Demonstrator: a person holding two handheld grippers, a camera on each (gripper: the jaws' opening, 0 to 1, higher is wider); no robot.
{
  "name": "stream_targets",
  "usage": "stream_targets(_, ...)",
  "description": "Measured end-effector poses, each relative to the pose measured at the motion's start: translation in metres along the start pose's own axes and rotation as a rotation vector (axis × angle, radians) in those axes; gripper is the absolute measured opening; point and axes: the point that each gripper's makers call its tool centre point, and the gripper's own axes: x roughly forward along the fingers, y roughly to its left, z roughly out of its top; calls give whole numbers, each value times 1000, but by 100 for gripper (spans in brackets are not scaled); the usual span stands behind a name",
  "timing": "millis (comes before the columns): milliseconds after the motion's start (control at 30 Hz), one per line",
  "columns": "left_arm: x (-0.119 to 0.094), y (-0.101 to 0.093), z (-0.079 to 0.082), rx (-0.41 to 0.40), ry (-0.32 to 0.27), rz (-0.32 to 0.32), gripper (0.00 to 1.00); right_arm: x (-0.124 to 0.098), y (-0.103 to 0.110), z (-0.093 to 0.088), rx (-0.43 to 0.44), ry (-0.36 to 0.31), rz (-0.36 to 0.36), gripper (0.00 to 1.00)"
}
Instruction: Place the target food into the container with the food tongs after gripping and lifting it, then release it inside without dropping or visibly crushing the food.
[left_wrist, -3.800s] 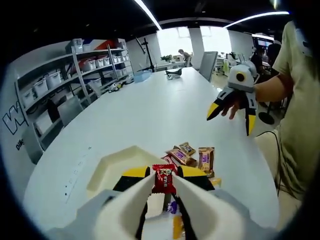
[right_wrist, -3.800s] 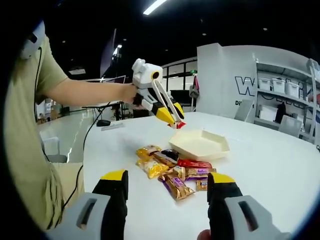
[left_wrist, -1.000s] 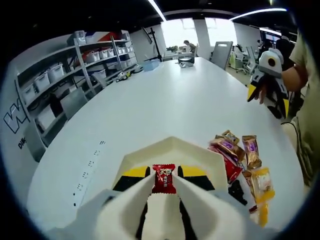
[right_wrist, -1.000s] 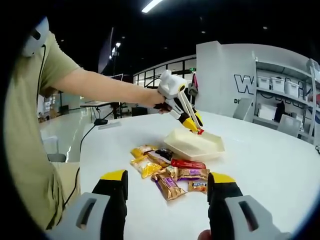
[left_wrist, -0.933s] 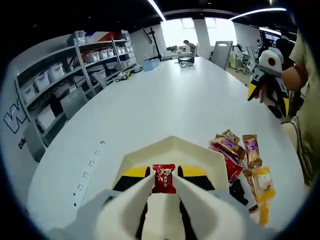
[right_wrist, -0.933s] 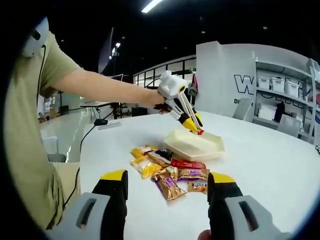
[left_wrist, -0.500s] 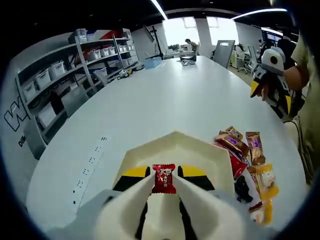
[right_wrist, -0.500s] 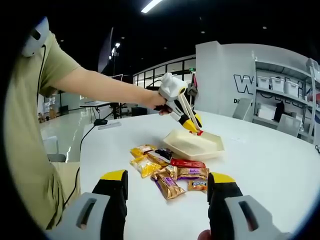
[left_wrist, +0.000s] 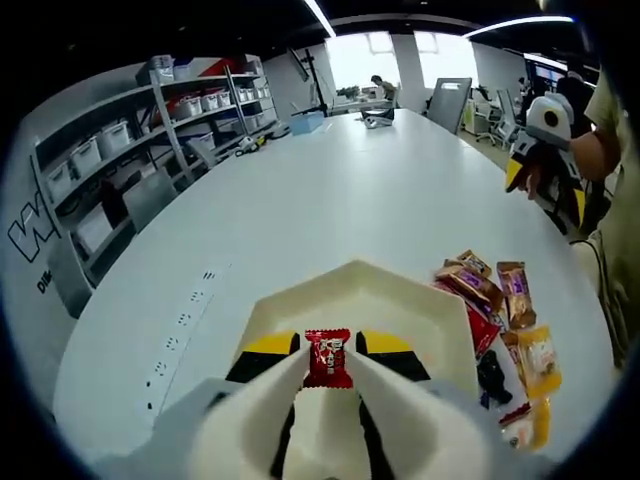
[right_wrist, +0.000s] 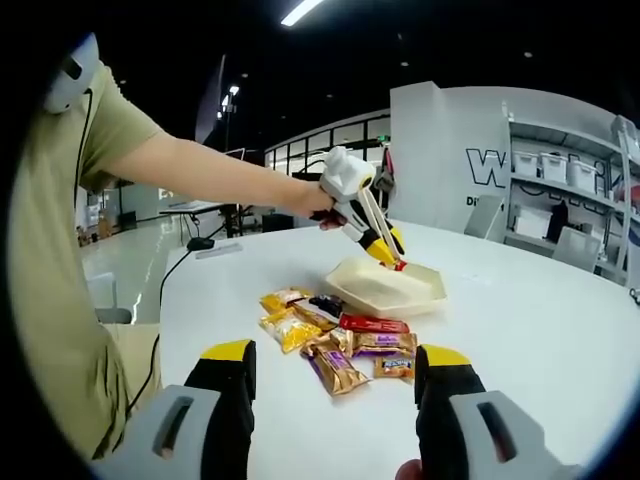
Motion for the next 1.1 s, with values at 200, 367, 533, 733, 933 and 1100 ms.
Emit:
stream_targets(200,2,2,2,0,1,2,21,-1,-1,0,0,-1,-1,62)
stream_targets(367,4,2,2,7,6,0,21,-3,-2,0,-1,1,-6,62)
stream_targets(533,4,3,1,8,10,1,21,-4,-2,0,-3,1,-7,62)
stream_targets(733,3,5,0,3,11,6,22,-4,-2,1,-5,1,-5,63)
stream_targets(933,3,9,-1,-3,13,17,22,-5,-2,0,-3,1,-6,63)
stream_targets(1100,1,8,0,-2,12,18,22,-6,-1,0,-1,2,-5,63)
